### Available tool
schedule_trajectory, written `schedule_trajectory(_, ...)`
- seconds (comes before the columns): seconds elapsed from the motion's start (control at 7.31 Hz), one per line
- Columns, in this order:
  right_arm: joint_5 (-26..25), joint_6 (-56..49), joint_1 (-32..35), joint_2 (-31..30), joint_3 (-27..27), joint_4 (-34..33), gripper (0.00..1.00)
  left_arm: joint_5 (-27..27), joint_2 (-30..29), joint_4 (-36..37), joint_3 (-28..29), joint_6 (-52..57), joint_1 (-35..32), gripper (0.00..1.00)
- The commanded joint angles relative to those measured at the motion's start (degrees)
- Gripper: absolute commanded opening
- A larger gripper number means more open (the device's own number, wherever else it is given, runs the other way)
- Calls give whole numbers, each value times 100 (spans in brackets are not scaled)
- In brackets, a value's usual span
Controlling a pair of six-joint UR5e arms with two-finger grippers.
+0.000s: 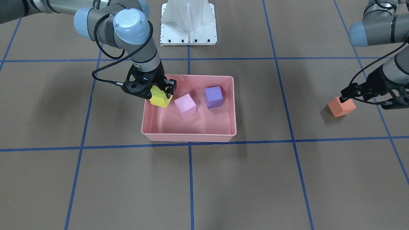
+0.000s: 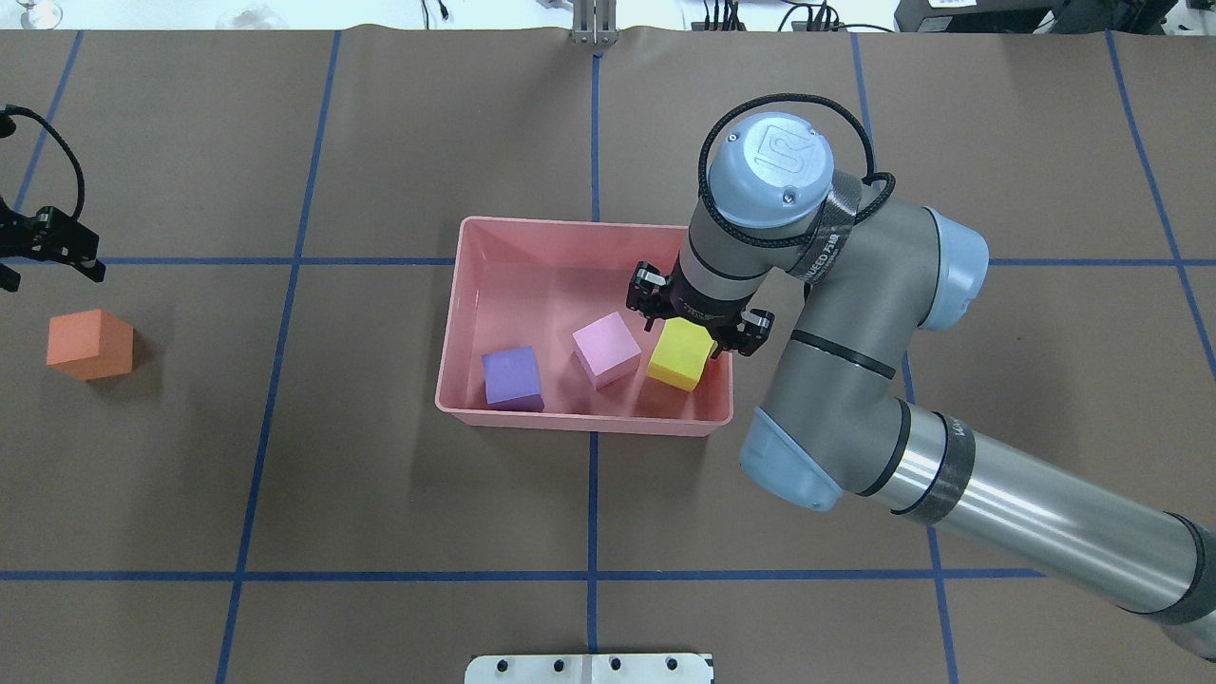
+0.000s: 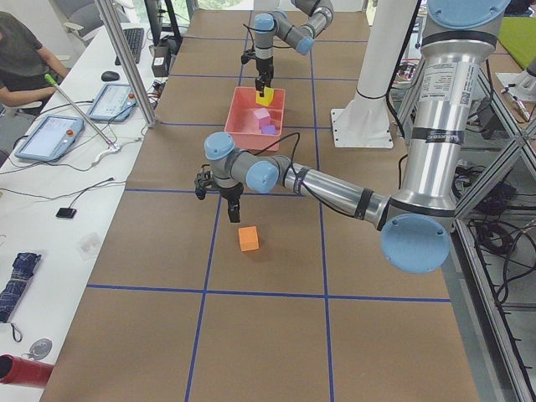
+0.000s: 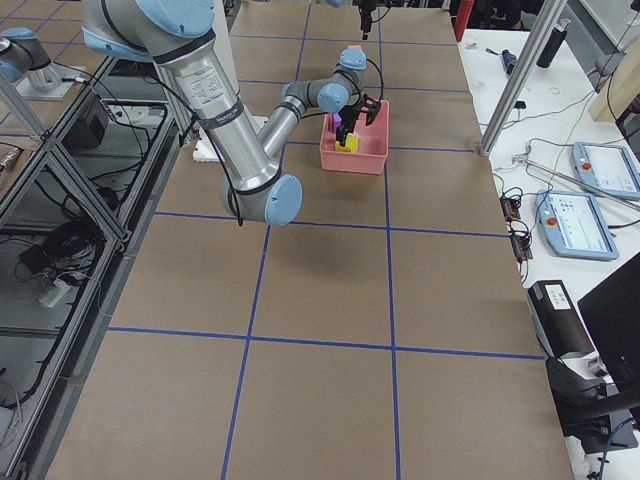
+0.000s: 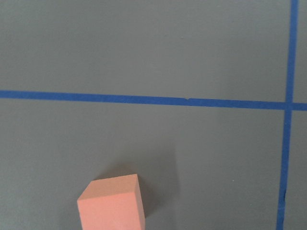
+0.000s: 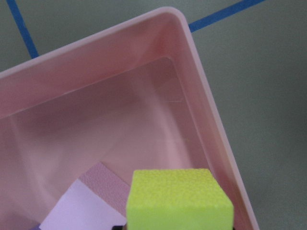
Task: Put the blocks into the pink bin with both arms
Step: 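Place the yellow cube in the bin with right gripper while left reaches orange cube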
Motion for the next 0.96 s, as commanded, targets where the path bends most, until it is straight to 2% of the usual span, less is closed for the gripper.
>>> schedule_trajectory(0.0, 9, -6, 44, -17, 144, -4, 100, -9, 218, -9, 136, -284, 40, 100)
schedule_trajectory(0.41, 89, -285, 561, -314, 609, -259, 100, 244, 201, -297, 479, -645, 408, 100)
schedule_trajectory(0.68, 89, -525, 624, -421, 619, -259, 100, 246, 193, -799, 813, -715, 514, 100)
schedule_trajectory(0.82, 89, -525, 642, -465, 698, -259, 100, 255, 192, -809, 832, -716, 593, 100)
